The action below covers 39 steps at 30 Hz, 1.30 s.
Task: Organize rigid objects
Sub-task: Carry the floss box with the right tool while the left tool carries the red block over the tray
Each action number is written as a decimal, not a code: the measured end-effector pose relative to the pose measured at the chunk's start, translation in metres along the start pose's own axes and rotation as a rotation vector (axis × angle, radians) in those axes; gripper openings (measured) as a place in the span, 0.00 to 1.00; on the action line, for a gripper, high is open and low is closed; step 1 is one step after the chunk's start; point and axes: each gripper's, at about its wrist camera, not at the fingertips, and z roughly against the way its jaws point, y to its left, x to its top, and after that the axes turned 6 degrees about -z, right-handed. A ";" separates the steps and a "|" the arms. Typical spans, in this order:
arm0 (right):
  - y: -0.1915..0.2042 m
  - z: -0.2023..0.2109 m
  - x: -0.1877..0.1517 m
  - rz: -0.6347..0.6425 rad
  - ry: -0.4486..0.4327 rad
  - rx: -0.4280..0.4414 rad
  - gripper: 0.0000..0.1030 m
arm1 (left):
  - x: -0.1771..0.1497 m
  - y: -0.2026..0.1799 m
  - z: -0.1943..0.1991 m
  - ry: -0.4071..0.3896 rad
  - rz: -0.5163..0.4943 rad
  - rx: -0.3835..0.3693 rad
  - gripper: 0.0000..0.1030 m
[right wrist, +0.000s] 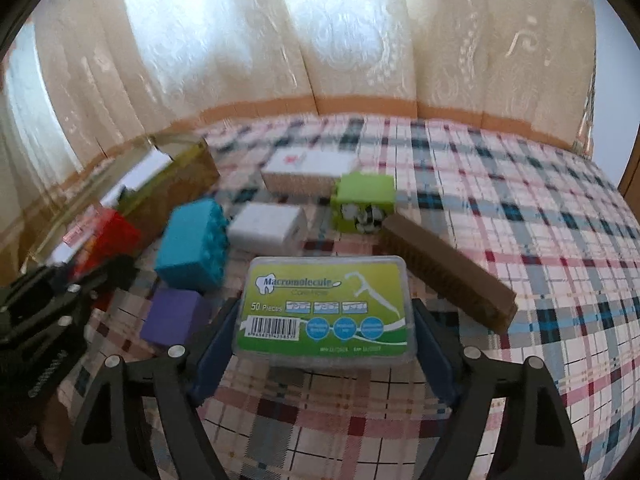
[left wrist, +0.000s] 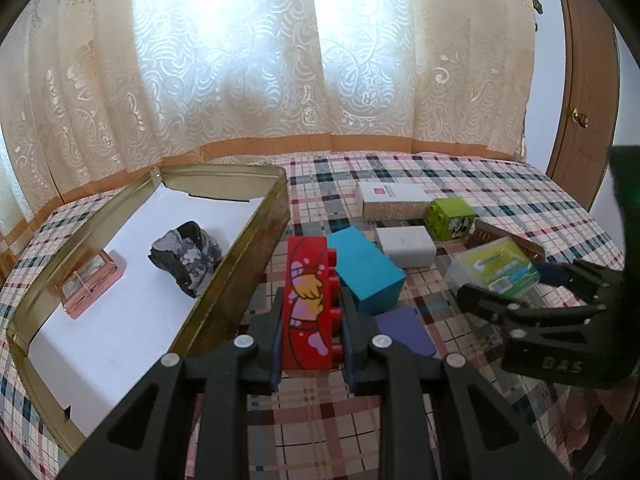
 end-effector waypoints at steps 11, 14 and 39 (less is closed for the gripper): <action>0.012 0.040 -0.005 0.027 -0.214 0.010 0.80 | -0.002 0.005 0.009 -0.034 0.016 0.008 0.21; 0.019 0.044 -0.007 0.056 -0.237 -0.006 0.80 | -0.004 0.007 0.012 -0.044 0.018 0.015 0.21; 0.060 0.057 -0.020 0.089 -0.319 0.053 0.80 | -0.022 0.026 0.049 -0.140 0.043 0.076 0.21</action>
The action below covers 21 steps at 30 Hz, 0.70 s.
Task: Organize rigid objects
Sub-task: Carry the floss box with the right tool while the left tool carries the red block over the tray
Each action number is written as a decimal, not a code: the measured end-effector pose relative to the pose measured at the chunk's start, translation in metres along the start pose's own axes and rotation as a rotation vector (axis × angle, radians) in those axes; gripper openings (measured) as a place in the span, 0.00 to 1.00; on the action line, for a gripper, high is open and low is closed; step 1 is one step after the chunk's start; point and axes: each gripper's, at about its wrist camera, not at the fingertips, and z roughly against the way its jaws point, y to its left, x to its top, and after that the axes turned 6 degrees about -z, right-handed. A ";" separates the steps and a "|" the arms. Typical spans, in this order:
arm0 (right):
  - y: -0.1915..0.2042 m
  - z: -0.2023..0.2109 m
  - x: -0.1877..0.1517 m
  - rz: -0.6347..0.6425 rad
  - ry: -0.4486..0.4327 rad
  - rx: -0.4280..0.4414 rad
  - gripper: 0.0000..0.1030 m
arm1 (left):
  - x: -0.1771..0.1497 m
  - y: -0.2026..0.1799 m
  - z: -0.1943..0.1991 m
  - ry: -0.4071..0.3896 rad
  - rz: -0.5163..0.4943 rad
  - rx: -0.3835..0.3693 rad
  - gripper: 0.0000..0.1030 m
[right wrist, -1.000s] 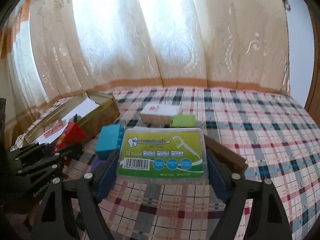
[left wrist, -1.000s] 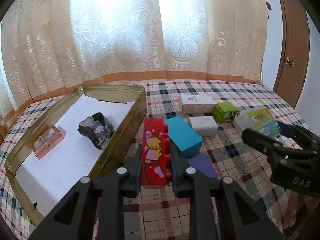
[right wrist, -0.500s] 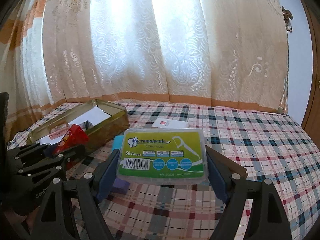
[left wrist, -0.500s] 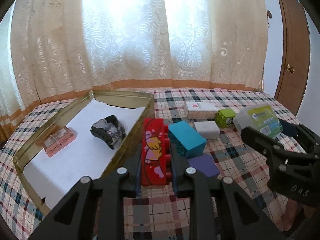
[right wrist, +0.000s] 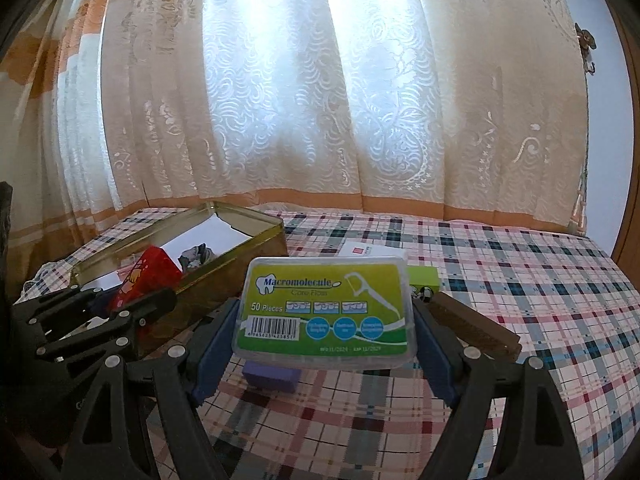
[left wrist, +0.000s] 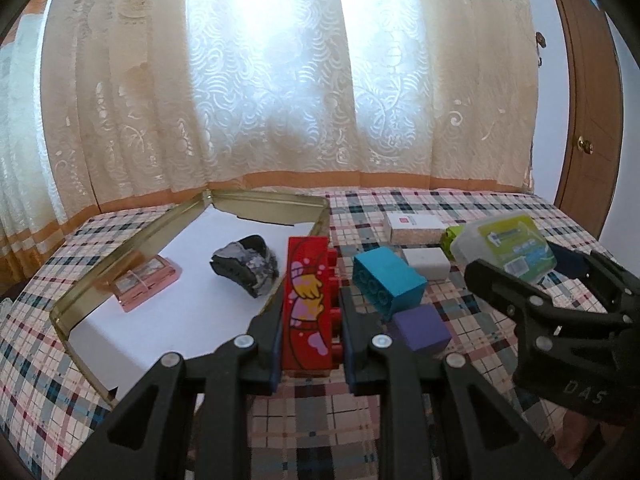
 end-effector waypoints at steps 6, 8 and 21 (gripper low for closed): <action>0.006 0.001 -0.001 0.002 -0.003 0.012 0.80 | -0.003 0.007 0.006 -0.007 0.011 0.010 0.21; 0.008 0.001 -0.001 0.004 -0.003 0.015 0.80 | -0.004 0.009 0.007 -0.008 0.012 0.015 0.21; 0.019 0.000 -0.003 0.015 -0.004 0.034 0.80 | -0.008 0.023 0.015 -0.020 0.026 0.042 0.21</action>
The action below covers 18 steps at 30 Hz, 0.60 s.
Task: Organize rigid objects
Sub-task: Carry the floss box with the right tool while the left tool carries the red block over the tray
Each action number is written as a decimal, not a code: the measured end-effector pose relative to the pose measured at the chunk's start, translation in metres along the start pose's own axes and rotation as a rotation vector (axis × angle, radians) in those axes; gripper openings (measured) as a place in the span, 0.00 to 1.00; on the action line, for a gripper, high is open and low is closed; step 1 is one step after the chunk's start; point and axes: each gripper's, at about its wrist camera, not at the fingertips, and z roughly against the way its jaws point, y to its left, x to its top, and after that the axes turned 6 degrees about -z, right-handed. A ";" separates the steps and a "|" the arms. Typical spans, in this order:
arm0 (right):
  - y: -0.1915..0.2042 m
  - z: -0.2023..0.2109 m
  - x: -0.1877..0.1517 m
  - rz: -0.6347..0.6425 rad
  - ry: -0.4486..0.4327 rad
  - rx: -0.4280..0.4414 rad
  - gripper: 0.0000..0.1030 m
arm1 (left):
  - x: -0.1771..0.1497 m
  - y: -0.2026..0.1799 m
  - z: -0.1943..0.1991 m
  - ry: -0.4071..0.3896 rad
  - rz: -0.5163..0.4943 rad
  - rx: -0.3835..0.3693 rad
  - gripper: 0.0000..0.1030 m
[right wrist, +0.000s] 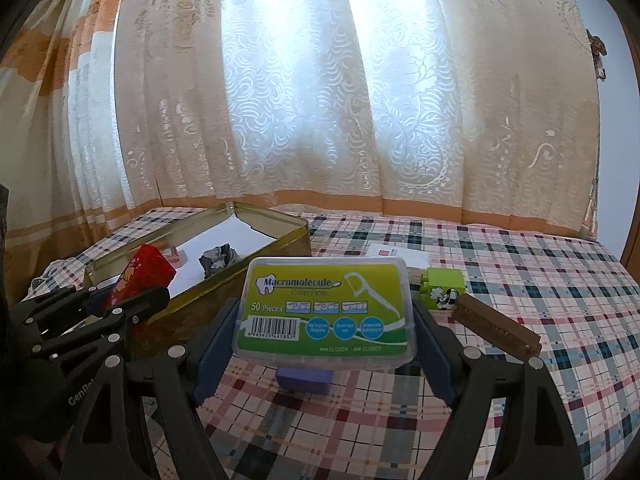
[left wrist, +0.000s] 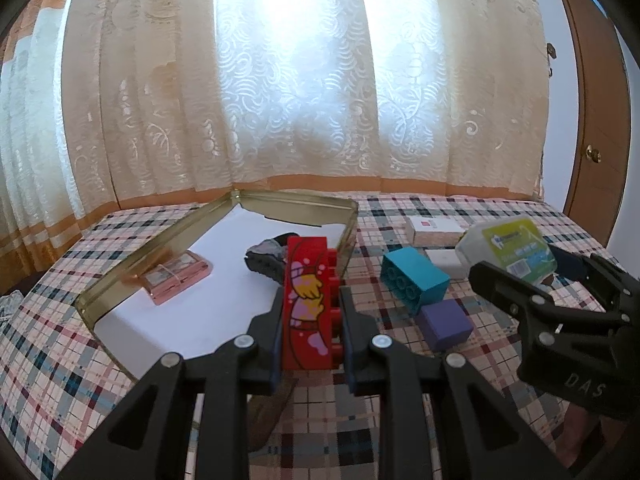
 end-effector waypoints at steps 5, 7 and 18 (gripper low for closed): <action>0.007 -0.002 0.000 0.005 0.003 0.011 0.80 | -0.001 0.006 0.001 -0.001 0.010 0.009 0.21; 0.010 -0.002 -0.001 0.008 0.003 0.017 0.80 | -0.002 0.008 0.003 -0.006 0.011 0.015 0.21; 0.023 -0.007 -0.001 0.018 0.021 0.047 0.80 | -0.004 0.020 0.004 -0.003 0.031 0.027 0.21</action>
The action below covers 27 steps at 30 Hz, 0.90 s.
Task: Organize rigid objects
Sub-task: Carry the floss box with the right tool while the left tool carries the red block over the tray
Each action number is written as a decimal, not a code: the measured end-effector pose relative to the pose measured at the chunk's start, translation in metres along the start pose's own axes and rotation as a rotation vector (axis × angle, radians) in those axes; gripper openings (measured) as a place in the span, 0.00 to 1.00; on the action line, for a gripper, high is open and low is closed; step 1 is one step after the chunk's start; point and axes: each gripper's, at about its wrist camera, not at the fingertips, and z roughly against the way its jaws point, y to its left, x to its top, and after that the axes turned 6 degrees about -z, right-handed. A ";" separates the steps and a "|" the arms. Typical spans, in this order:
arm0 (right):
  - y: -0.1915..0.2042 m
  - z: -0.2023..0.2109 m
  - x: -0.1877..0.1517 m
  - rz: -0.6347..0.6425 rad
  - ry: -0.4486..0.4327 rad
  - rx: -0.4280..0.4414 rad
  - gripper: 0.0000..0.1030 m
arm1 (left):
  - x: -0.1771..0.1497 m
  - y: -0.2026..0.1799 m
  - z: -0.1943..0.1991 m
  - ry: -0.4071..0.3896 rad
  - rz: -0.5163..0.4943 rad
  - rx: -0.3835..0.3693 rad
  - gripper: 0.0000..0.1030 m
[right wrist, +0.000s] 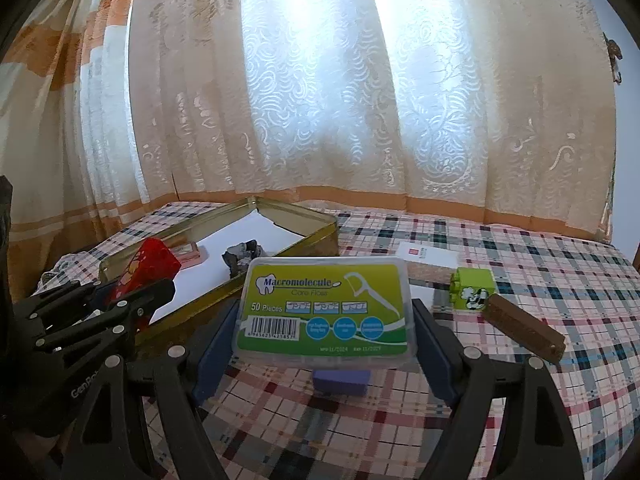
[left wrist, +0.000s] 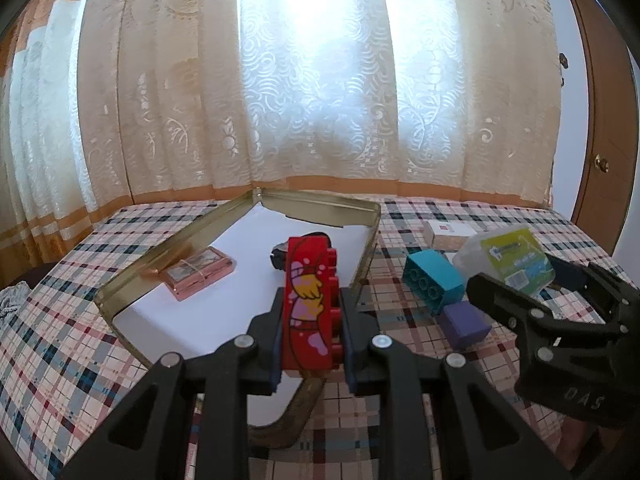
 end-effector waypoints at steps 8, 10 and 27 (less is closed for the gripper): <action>0.012 -0.005 -0.001 0.021 0.009 0.016 0.80 | -0.001 0.011 0.001 0.000 0.018 0.011 0.21; 0.015 -0.006 -0.001 0.026 0.012 0.023 0.80 | -0.002 0.013 0.001 0.002 0.020 0.011 0.21; 0.039 -0.018 -0.001 0.045 0.037 0.068 0.80 | -0.005 0.042 -0.001 0.018 0.067 0.051 0.21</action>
